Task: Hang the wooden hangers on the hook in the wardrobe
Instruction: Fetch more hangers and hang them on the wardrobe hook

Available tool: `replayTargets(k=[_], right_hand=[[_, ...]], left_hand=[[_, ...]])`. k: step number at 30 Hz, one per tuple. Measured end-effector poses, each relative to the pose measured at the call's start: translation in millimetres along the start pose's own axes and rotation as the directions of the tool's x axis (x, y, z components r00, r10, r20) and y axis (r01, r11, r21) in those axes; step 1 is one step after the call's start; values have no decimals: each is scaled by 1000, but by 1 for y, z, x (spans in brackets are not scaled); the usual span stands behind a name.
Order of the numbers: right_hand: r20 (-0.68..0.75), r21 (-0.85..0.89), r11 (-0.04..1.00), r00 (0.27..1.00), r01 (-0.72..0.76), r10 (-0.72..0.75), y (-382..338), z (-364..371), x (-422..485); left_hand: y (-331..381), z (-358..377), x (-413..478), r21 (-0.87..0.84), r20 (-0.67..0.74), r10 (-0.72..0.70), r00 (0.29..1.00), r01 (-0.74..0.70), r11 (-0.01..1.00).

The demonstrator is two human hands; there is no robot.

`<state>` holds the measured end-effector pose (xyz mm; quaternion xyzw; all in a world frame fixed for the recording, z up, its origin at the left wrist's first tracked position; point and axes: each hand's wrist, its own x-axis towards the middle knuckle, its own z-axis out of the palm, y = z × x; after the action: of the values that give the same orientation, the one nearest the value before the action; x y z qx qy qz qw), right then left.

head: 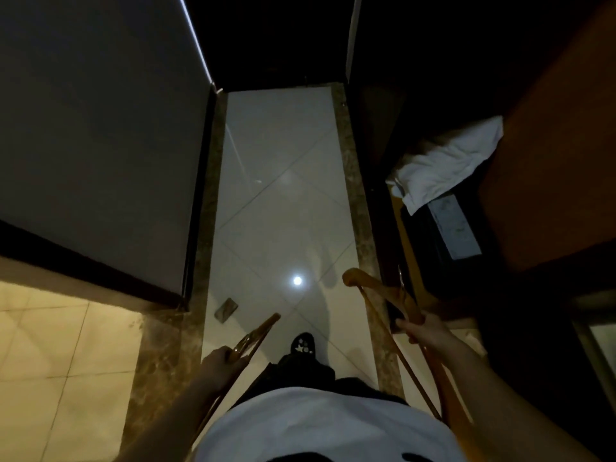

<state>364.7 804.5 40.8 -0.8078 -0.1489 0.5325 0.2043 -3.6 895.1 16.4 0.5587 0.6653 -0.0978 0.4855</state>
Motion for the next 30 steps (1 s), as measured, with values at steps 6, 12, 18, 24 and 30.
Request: replayTargets(k=[6,12,18,24,30], right_hand=[[-36,98,995,999,-19,23,-20,-15,28],[-47,196,978,996,-68,79,-59,-35,53],[7,293,942,986,-164,170,-128,-73,119],[9,243,968,998,-66,66,-215,-125,173],[-120,217,975,993,40,-14,-283,-175,204]], left_hand=[[118,-51,60,80,7,195,981,-195,978],[209,-76,115,-20,39,289,956,-289,957],[262,-88,176,36,39,261,965,-262,964],[304,-108,229,71,10,180,984,-181,981],[366,-126,272,105,48,216,975,-220,970]])
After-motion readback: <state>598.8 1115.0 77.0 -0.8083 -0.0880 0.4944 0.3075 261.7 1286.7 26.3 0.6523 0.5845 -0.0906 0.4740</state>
